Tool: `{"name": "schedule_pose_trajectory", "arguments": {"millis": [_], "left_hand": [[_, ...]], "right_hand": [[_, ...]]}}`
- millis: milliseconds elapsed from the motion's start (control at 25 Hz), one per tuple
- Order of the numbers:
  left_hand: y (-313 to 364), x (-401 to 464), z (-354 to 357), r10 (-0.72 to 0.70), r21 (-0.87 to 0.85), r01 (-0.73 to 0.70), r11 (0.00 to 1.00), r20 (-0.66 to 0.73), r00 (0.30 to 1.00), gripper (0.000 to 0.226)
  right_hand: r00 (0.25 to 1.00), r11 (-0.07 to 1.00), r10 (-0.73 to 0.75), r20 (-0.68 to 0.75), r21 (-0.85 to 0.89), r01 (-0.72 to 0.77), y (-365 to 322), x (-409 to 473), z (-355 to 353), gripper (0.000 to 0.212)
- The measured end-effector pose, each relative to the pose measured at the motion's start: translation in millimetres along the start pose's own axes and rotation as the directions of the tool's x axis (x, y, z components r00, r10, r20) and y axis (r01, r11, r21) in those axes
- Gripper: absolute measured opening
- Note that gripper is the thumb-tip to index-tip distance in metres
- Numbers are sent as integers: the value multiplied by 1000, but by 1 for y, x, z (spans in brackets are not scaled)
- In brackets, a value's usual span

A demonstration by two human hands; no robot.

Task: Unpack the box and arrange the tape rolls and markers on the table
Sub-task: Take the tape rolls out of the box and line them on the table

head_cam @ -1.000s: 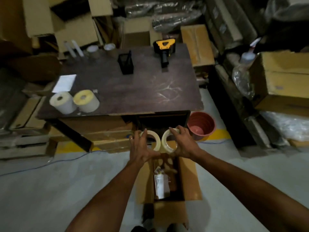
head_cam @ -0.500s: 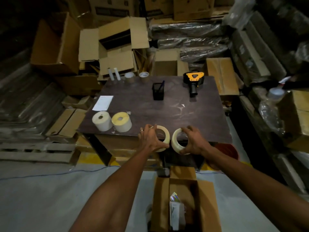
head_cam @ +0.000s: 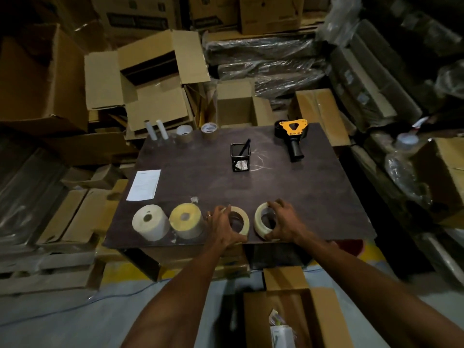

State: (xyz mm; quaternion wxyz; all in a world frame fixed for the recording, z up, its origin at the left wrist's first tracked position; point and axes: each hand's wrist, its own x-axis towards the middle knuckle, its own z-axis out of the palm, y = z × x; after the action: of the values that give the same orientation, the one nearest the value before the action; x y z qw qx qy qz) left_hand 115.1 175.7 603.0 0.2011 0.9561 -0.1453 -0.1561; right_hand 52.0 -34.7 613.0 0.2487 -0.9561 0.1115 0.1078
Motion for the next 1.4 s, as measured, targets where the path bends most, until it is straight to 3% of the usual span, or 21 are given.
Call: {"name": "schedule_pose_trajectory", "arguments": {"millis": [840,1040,1160,1280,1400], "left_hand": [[-12,29,14,74,59,-76,995,49,996,117],[-2,1,27,116,20,-114,993,-149,982,69],[7,-26,42,149,-69,-175,982,-283,947,43],[19,-63,64,161,-197,-230,953,-314,936,23],[36,-103,99,104,-304,-182,935,-255,961,22]], "right_hand": [[999,998,52,-10,-32,-52,13,27,24,120],[997,998,37,-66,46,-34,22,7,25,128],[990,993,33,-134,115,-18,34,-16,25,119],[983,985,32,-182,174,0,49,-47,25,103],[970,972,22,-243,230,36,66,-89,30,79]]}}
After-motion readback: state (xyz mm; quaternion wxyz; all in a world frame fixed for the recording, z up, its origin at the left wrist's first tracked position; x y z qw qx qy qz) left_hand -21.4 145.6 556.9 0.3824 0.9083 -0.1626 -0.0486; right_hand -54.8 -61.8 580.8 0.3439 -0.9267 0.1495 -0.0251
